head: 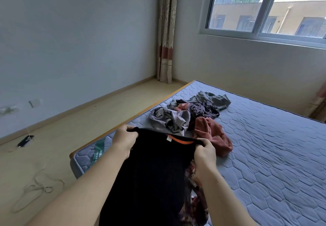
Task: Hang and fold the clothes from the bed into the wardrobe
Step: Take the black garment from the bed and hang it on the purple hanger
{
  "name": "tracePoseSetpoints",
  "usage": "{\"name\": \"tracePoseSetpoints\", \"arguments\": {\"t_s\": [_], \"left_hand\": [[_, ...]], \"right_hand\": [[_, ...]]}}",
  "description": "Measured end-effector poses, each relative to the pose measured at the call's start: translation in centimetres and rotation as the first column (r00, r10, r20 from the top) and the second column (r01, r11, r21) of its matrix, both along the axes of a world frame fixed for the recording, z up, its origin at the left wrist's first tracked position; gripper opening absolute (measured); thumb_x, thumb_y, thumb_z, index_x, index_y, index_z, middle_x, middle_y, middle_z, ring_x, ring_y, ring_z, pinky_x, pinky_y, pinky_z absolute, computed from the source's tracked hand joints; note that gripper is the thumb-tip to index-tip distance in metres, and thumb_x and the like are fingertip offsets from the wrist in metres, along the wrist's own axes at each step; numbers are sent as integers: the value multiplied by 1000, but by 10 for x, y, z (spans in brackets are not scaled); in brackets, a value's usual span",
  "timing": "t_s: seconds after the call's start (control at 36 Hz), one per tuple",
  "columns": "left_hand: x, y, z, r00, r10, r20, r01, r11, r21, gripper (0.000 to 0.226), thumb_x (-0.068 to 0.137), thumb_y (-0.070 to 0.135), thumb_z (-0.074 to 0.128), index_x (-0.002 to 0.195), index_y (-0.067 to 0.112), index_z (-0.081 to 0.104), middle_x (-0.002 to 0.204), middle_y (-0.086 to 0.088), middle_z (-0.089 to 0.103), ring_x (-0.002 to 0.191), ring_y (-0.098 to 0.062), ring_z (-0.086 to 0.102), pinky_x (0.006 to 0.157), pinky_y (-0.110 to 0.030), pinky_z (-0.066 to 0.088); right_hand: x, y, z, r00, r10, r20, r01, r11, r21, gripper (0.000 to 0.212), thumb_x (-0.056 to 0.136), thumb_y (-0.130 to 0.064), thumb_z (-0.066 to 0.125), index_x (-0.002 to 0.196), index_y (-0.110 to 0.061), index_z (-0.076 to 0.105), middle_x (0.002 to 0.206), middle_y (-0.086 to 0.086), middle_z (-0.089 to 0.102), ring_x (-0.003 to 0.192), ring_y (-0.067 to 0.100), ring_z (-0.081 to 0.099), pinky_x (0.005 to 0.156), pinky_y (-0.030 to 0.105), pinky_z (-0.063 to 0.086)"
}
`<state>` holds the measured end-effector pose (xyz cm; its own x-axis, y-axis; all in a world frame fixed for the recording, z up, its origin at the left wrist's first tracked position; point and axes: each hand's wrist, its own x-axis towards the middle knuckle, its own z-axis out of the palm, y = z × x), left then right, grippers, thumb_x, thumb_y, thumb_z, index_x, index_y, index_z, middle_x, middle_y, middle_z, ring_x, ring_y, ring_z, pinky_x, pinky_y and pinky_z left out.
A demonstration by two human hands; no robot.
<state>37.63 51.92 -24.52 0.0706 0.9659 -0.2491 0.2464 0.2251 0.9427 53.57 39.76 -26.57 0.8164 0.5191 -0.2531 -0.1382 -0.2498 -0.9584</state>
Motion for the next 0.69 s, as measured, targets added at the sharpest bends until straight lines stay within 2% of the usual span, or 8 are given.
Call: {"name": "tracePoseSetpoints", "arguments": {"t_s": [0.08,0.17,0.33,0.44,0.47,0.53,0.61,0.69], "left_hand": [[-16,17,-1,991,132,34,-130,990,-47,15,85,1,53,81,15,55,102,-19,61,85,-31,56,71,-38,50],[-23,33,6,961,254,113,-244,965,-95,17,86,-1,45,94,11,53,106,-19,58,91,-32,56,76,-42,51],[-28,37,29,859,394,327,-331,915,-231,27,90,0,32,103,17,48,102,-9,52,92,-27,52,73,-40,52],[-33,27,42,810,417,412,-326,905,-273,33,90,-3,28,106,16,49,94,-9,51,81,-25,52,59,-35,49],[-39,15,37,782,454,427,-355,887,-294,32,91,-4,28,106,16,48,93,-8,49,79,-24,50,57,-36,48],[-44,5,38,753,490,440,-376,868,-324,34,91,-4,28,111,13,49,102,-11,50,88,-28,51,57,-38,46],[-52,1,37,718,542,436,-407,835,-370,42,88,-3,32,121,12,53,119,-15,51,106,-34,52,53,-39,48],[-60,-25,36,631,623,462,-484,782,-394,33,81,-3,37,98,13,59,114,-13,55,100,-33,55,50,-37,50]], "right_hand": [[-13,16,13,998,24,-61,-17,994,111,30,88,0,36,90,-20,59,75,5,55,65,19,48,64,33,44],[-23,30,23,999,20,-41,-13,985,172,24,88,-3,45,82,-22,58,74,6,56,63,17,46,59,31,39],[-37,48,37,999,13,-43,-5,983,184,14,91,-7,47,88,-15,58,79,5,57,72,18,50,69,34,42],[-47,51,36,995,45,-93,-26,980,197,16,92,-10,47,82,-19,56,79,4,57,74,18,51,69,34,44],[-51,45,30,990,101,-95,-82,980,183,17,93,-10,47,81,-19,55,78,4,56,72,16,50,67,32,43],[-53,41,27,986,130,-103,-109,976,187,13,94,-11,47,85,-16,56,76,1,54,68,14,47,62,27,41],[-56,37,27,981,142,-129,-115,973,199,10,95,-14,48,94,-14,57,75,0,54,68,14,49,63,26,42],[-56,24,28,963,237,-129,-208,956,206,14,95,-14,47,86,-18,56,78,0,56,70,14,51,63,26,43]]}}
